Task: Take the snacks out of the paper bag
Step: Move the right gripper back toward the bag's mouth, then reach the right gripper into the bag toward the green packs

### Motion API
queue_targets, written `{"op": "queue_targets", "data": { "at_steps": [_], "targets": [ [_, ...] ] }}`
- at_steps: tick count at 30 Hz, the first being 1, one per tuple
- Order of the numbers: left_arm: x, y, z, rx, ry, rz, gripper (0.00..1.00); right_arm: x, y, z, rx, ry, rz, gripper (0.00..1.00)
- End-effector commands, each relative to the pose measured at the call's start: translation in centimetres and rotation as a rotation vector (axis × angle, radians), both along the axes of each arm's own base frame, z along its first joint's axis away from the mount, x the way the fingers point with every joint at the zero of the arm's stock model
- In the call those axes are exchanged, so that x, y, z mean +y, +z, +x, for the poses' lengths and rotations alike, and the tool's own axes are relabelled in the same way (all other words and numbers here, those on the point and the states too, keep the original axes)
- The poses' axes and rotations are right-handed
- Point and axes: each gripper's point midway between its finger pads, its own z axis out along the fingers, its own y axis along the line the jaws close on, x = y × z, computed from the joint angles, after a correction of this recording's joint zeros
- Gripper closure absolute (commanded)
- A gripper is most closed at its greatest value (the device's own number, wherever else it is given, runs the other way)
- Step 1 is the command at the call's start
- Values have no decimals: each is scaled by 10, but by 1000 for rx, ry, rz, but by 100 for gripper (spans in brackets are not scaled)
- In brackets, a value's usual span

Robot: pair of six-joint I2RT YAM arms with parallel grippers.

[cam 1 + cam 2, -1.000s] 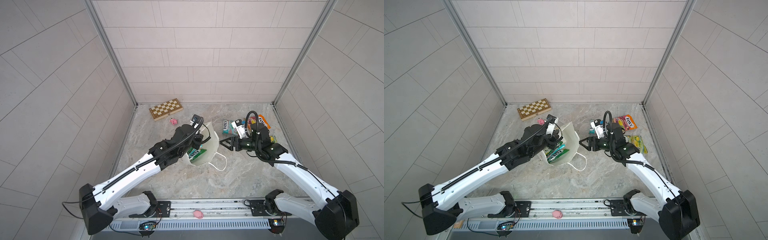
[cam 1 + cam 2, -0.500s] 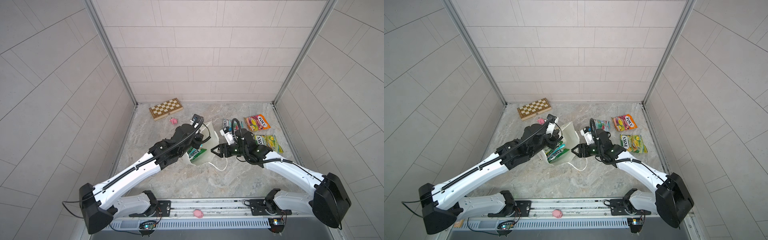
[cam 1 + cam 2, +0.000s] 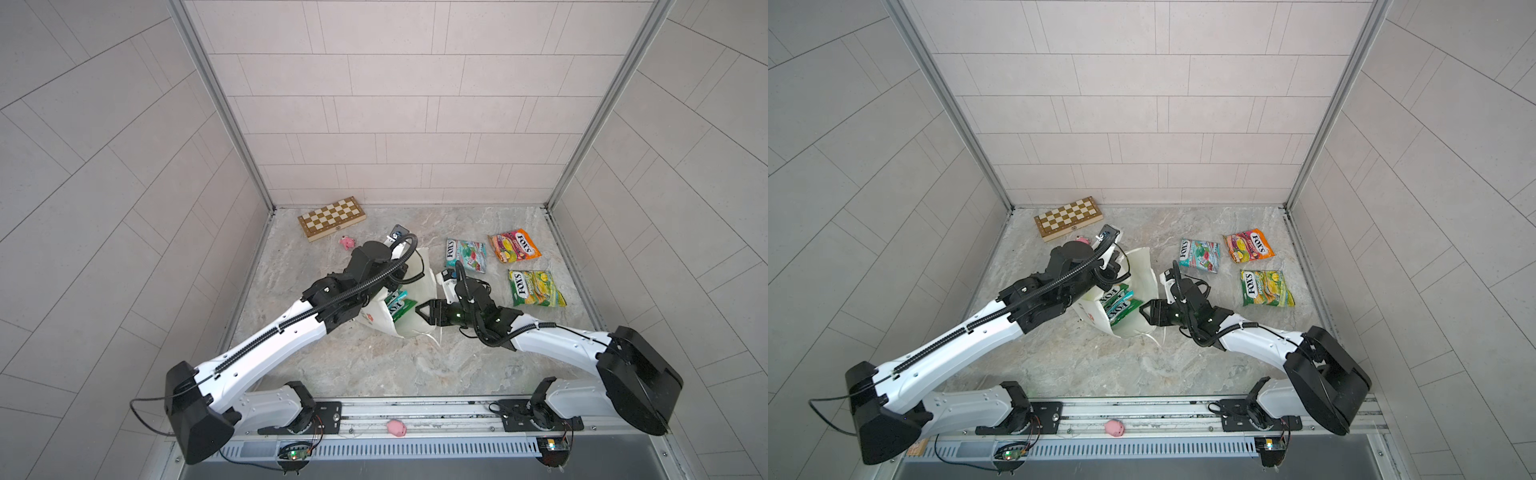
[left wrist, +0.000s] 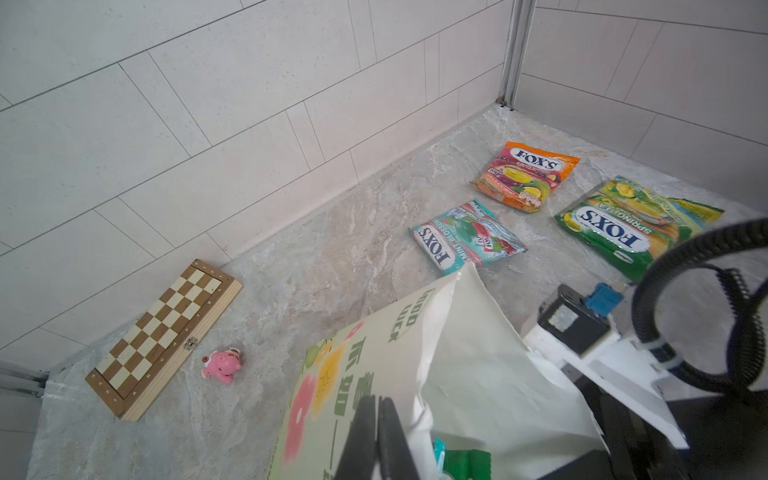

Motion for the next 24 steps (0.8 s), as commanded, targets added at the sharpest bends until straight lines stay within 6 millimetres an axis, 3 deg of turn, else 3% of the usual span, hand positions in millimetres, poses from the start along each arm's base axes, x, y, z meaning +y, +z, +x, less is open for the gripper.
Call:
{"op": "queue_targets", "data": {
  "at_steps": [1, 8, 16, 19, 24],
  "targets": [
    [3, 16, 17, -80, 1, 40, 100, 8, 8, 17, -59, -84, 59, 33],
    [-6, 30, 35, -211, -31, 71, 100, 28, 8, 40, -103, -143, 136, 33],
    [-12, 19, 46, -195, -44, 96, 100, 59, 2, 62, -111, -161, 165, 35],
    [-8, 19, 39, -178, -48, 80, 100, 51, -1, 59, -120, -170, 139, 35],
    [0, 15, 19, -101, -70, 68, 100, 15, -10, 41, -136, -184, -22, 33]
  ]
}}
